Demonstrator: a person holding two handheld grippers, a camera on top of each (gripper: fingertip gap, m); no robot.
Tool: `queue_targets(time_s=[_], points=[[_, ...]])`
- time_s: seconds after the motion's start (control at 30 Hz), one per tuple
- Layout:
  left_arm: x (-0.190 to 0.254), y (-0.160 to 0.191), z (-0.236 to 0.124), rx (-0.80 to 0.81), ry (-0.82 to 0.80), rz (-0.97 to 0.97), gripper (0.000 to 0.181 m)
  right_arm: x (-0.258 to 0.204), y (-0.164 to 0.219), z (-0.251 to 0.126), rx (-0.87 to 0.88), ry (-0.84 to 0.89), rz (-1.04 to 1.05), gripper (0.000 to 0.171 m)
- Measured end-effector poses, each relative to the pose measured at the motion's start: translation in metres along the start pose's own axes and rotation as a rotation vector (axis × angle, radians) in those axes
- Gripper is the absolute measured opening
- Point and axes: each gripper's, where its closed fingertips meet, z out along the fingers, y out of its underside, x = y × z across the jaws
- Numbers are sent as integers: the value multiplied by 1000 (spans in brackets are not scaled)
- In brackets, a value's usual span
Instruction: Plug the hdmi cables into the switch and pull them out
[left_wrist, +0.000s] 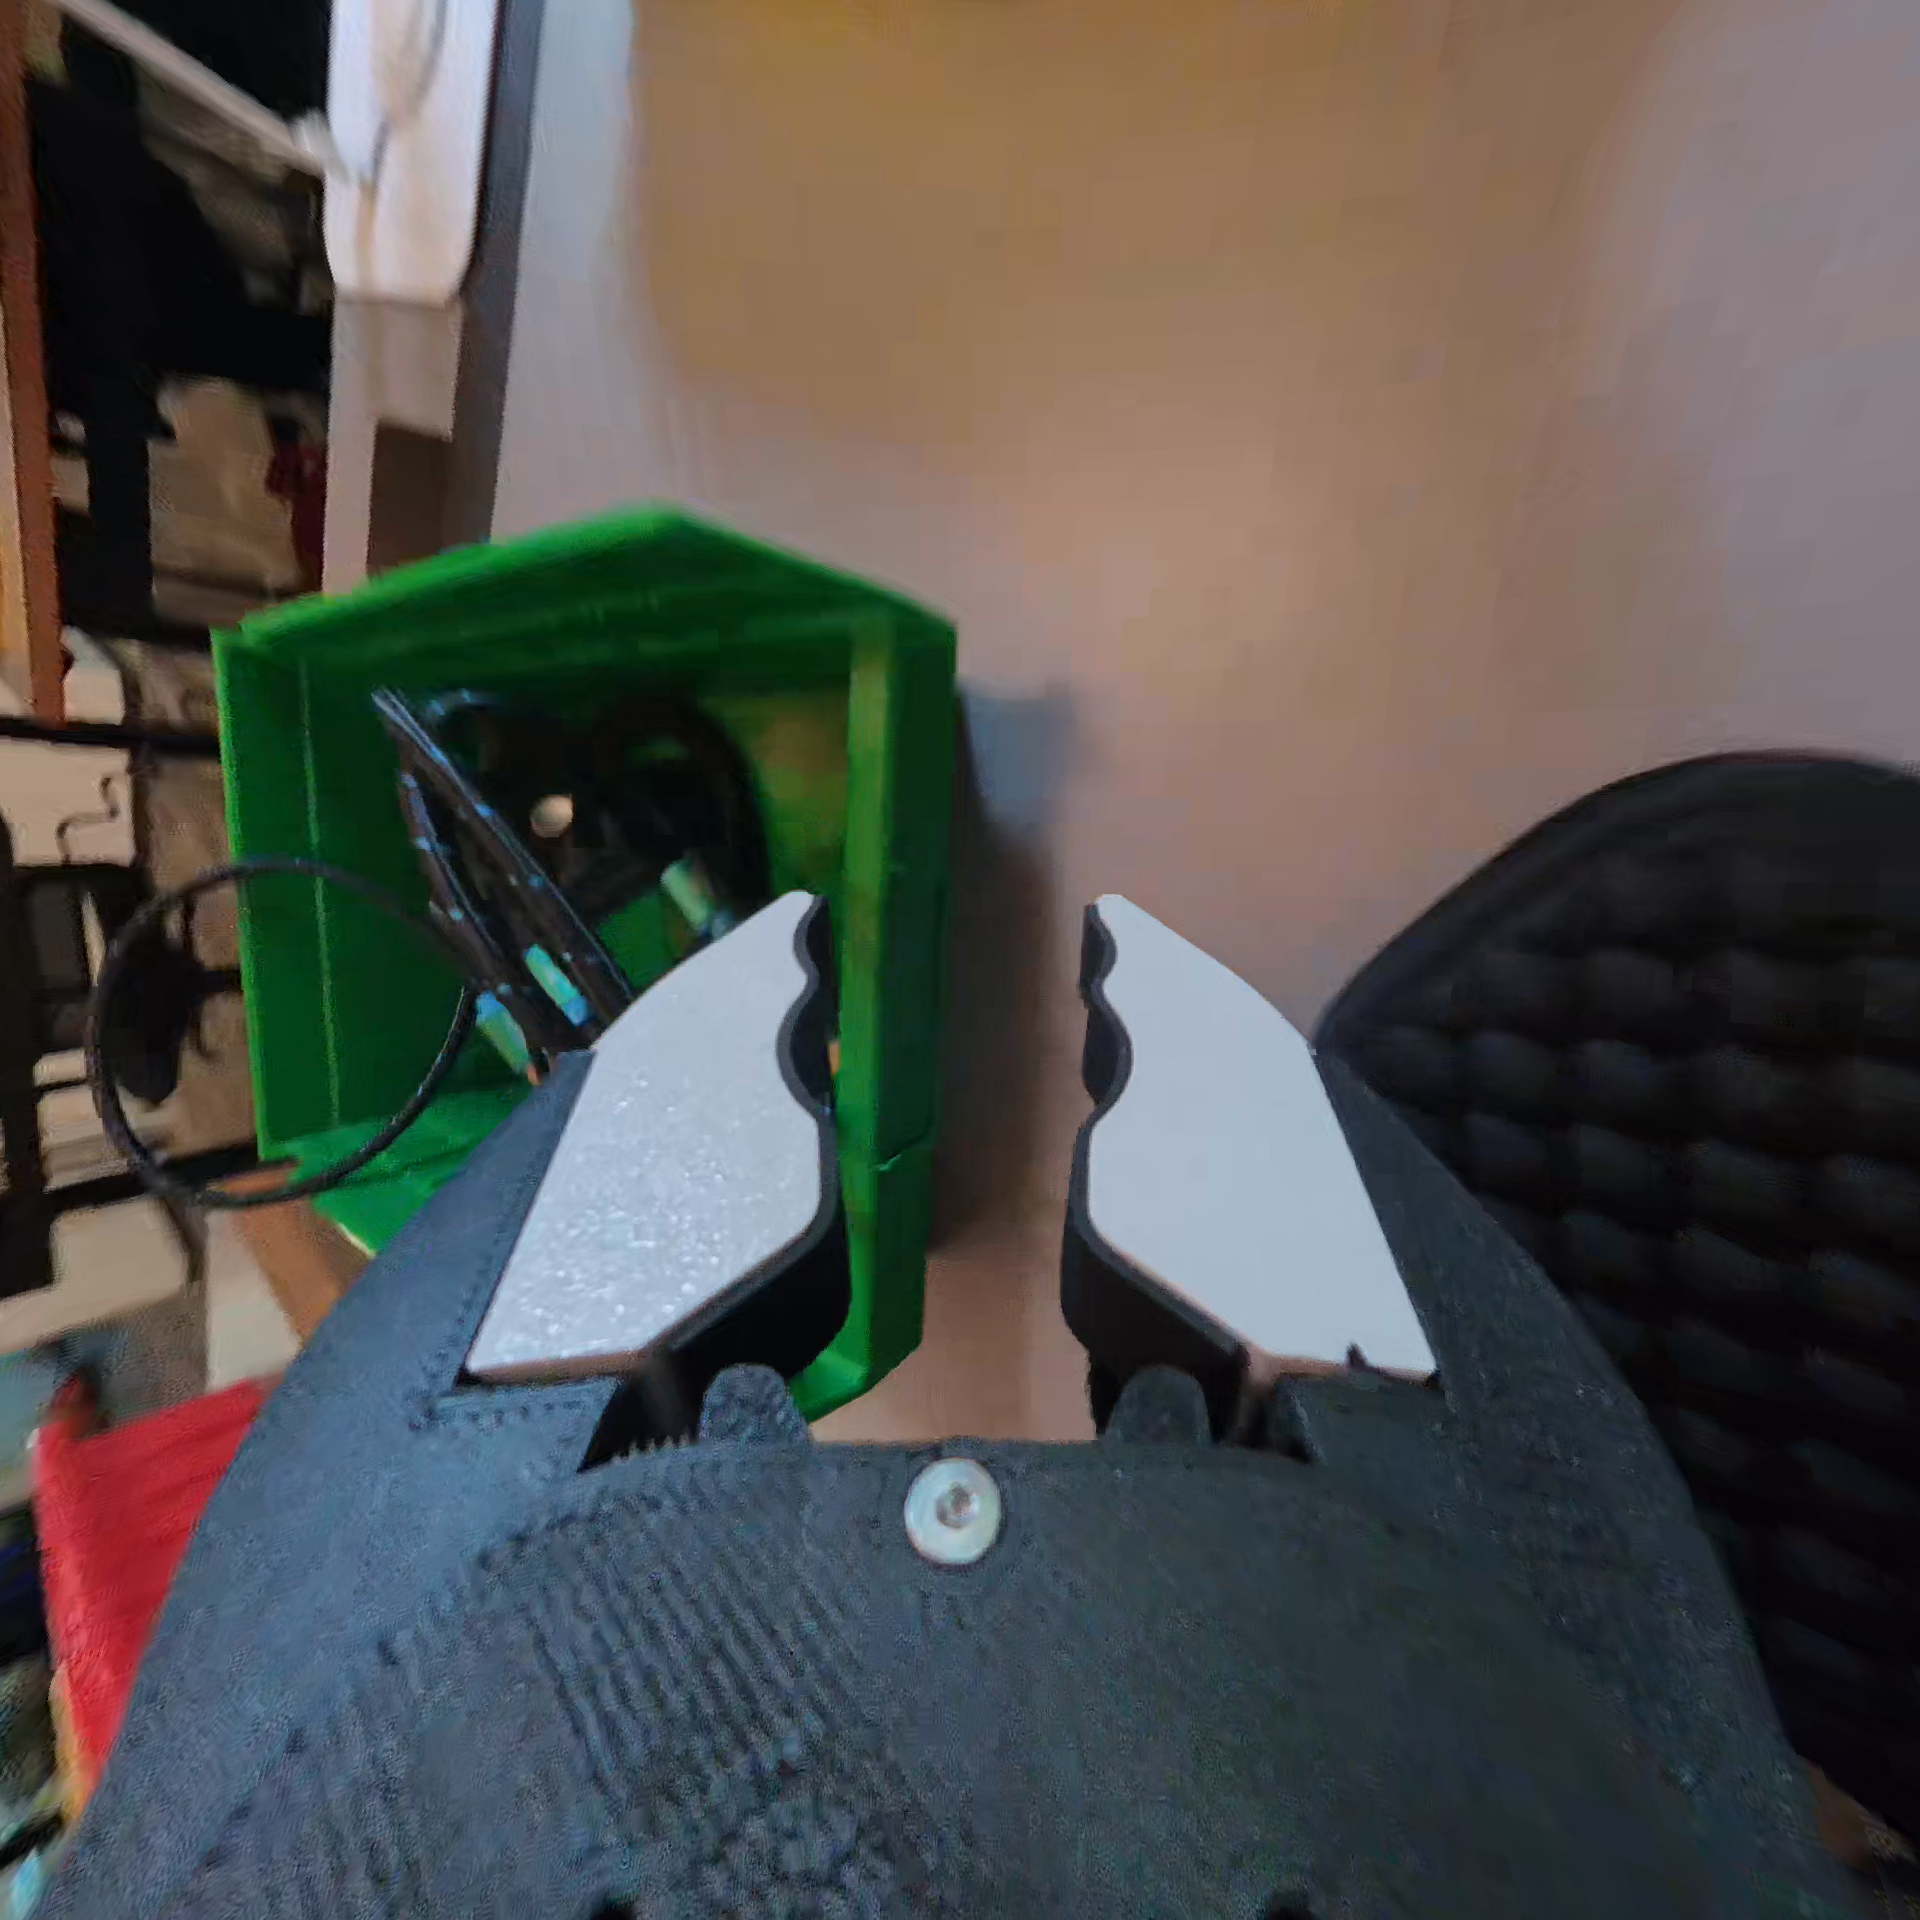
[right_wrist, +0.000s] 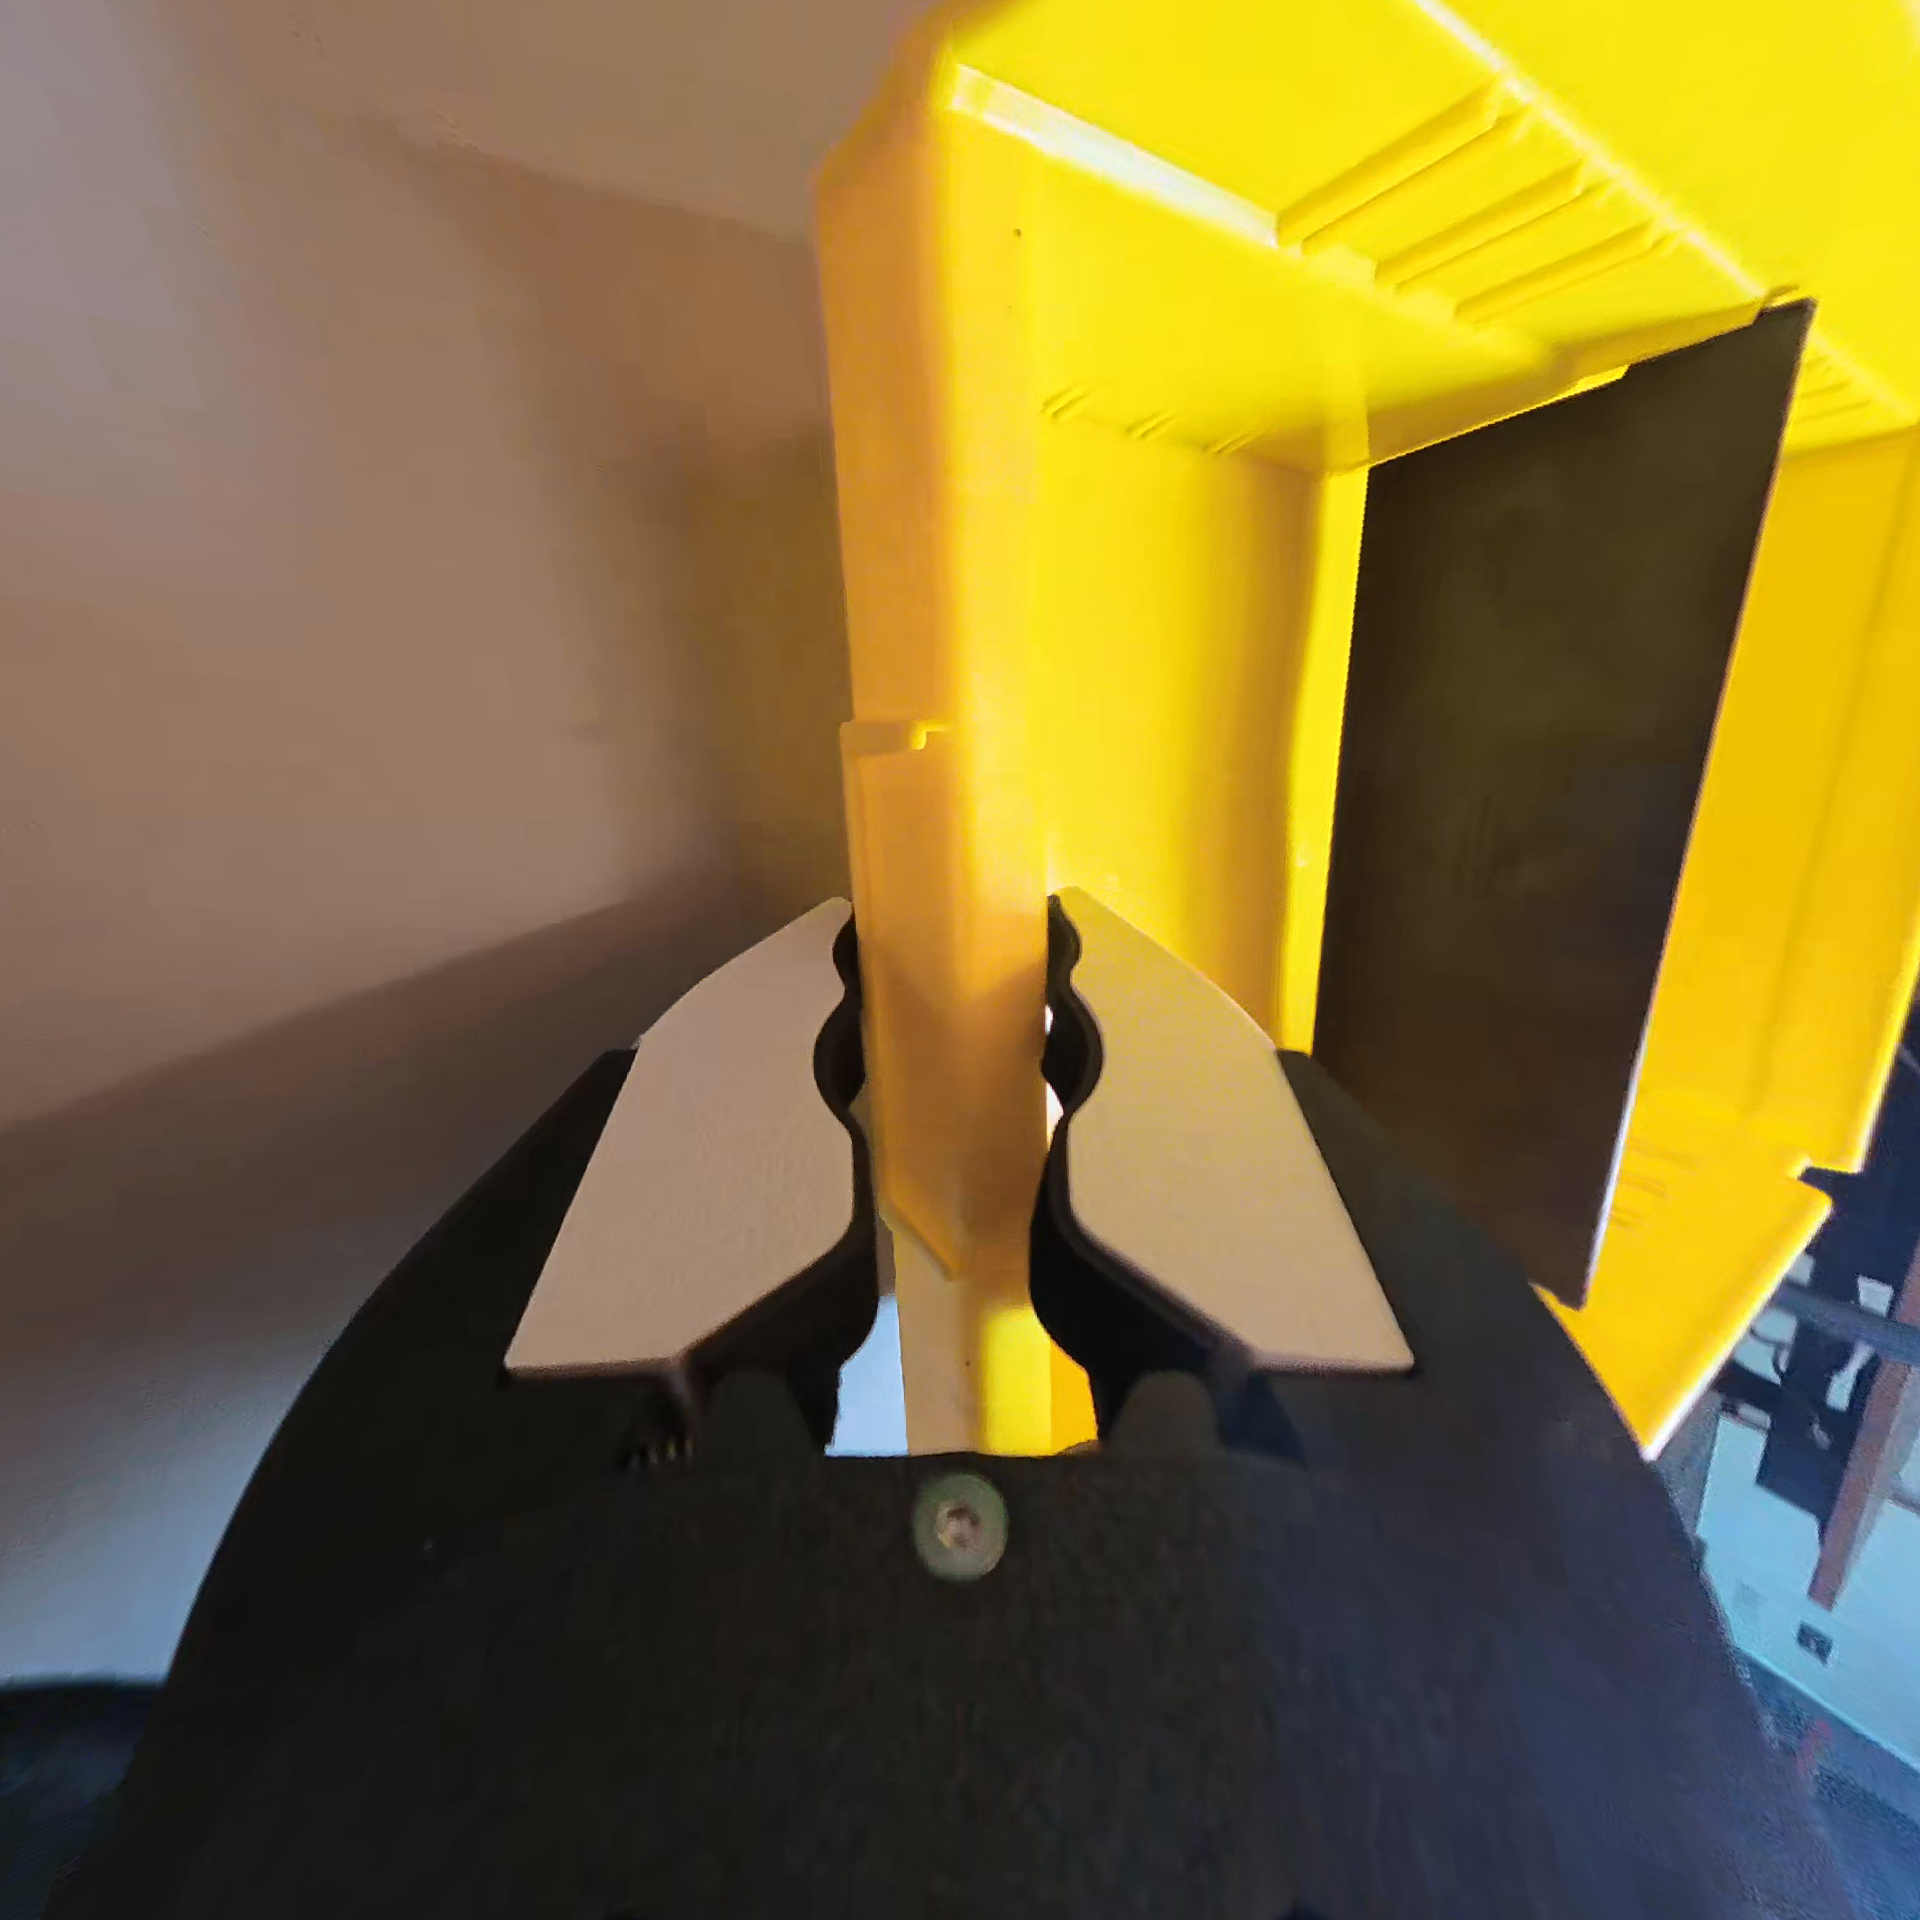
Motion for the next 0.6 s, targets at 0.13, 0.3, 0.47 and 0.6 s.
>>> queue_targets(time_s=[0.13, 0.3, 0.47, 0.6], points=[[-23, 38, 47, -174, -81, 36, 50, 2, 44, -12, -51, 29, 37, 31], [-27, 53, 73, -240, -3, 116, 37, 23, 80, -10, -122, 61, 43, 31], [-38, 52, 97, -192, 10, 121, 30, 55, 101, 2, -188, 101, 69, 31], [-50, 42, 109, -139, -1, 88, 31, 82, 122, 20, -247, 139, 111, 31]])
